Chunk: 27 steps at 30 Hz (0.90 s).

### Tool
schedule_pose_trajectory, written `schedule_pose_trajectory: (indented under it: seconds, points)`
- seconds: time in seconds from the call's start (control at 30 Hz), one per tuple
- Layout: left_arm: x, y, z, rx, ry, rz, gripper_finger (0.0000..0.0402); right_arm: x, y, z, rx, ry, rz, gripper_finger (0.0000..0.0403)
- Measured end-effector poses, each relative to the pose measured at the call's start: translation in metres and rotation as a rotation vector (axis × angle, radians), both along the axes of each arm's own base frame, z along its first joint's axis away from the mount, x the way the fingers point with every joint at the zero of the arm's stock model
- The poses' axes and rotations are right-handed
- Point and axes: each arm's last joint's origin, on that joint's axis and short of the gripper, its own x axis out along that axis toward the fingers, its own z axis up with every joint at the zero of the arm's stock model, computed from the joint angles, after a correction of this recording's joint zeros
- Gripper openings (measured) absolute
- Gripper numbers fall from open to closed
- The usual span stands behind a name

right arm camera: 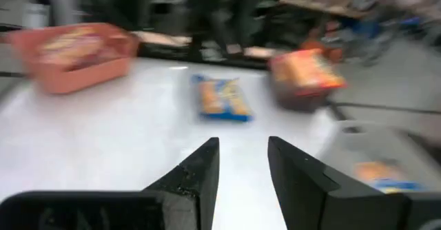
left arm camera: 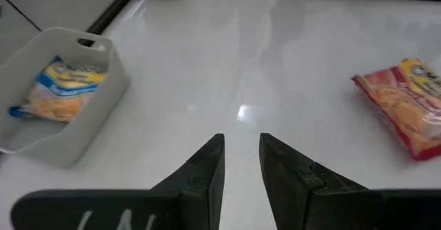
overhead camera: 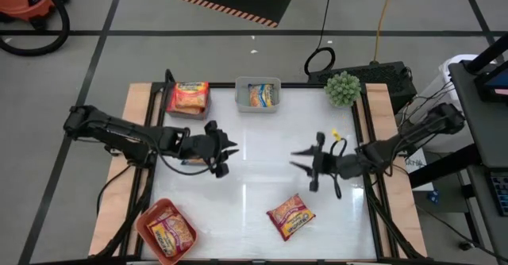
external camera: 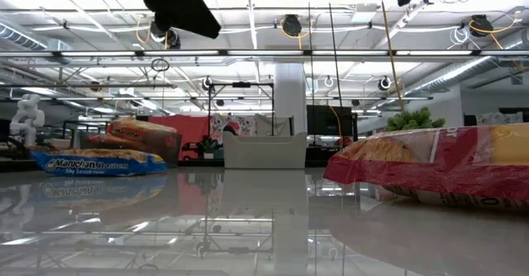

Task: Sort Maruchan noodles
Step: Put the red noodle pack into the orange bin

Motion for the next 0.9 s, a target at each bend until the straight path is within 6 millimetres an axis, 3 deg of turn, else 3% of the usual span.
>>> schedule_pose_trajectory:
  seconds: [0.27, 0.57, 0.9]
  points:
    - [-0.001, -0.021, 0.004, -0.059, -0.059, -0.041, 0.0097, -0.005, 0.035, -0.014, 0.219, 0.041, 0.125, 0.0121]
    - [-0.006, -0.048, 0.007, -0.104, -0.104, -0.121, 0.0097, -0.003, 0.065, -0.043, 0.466, 0.214, 0.208, 0.0121]
    - [-0.013, -0.068, 0.007, -0.133, -0.112, -0.172, 0.0097, 0.001, 0.079, -0.092, 0.628, 0.503, 0.105, 0.0121]
